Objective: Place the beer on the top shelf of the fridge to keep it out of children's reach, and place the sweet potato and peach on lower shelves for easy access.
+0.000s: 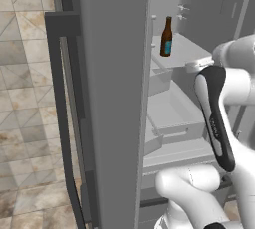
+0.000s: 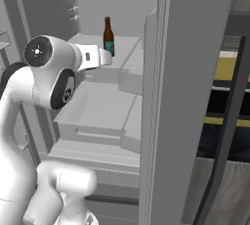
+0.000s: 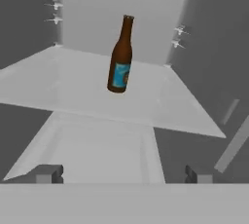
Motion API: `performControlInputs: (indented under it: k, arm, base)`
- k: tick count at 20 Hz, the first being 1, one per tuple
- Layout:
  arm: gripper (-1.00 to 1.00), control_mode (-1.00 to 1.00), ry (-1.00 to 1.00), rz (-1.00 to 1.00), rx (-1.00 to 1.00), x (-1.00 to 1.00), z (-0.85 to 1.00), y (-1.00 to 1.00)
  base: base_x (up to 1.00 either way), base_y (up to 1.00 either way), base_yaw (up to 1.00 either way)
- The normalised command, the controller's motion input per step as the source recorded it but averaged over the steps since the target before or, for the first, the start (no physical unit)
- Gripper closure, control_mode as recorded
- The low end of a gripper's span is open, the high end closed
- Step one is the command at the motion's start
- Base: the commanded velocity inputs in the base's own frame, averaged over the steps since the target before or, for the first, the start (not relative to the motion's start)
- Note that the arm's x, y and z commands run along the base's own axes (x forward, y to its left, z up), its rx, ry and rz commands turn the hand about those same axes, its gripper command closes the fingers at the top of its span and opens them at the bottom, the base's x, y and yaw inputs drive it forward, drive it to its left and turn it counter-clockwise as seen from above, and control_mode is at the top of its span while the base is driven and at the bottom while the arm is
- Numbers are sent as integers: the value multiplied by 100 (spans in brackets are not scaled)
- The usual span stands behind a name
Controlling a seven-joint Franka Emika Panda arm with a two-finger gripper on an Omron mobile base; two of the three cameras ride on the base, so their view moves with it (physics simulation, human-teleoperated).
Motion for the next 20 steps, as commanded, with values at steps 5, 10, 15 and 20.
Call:
performControlInputs:
  k: [5, 10, 15, 20]
  arm:
    - [-100, -100, 15, 0, -5, -88, -7, 3]
    - [-100, -100, 10, 0, -5, -66, -12, 16]
    - [-100, -100, 6, 0, -3, -46, -8, 17]
    - [-100, -100, 5, 0, -3, -46, -7, 14]
  base:
    - [0, 0, 0]
    - [0, 0, 0]
    - [0, 0, 0]
    - [0, 0, 0]
